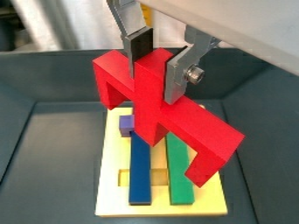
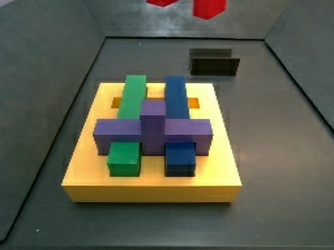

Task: Pick up the red object. Move up. Move to above the board. Insert the red object.
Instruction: Move to above the board.

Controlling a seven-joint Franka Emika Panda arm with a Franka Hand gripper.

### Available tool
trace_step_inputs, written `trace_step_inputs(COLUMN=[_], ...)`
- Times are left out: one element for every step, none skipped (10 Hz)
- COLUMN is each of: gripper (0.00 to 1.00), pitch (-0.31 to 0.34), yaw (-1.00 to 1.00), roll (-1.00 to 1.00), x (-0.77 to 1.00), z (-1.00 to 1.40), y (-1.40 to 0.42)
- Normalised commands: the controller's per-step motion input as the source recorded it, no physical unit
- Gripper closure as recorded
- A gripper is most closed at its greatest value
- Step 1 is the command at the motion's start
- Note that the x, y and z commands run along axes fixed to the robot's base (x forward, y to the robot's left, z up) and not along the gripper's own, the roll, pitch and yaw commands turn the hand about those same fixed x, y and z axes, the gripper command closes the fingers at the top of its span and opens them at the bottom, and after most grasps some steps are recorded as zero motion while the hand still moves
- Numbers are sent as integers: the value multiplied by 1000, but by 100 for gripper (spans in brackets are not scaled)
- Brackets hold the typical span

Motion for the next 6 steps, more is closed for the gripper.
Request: trace_step_inputs(gripper=[100, 100, 100, 100, 100, 100], pitch=[115, 127, 141, 163, 184, 215], yaw=[1000, 1000, 1000, 1000, 1000, 1000], roll=[23, 26, 30, 35, 41, 48], x=[89, 89, 84, 77, 77, 79], z=[32, 25, 22, 25, 26, 26], y=[-97, -70, -59, -47, -44, -41])
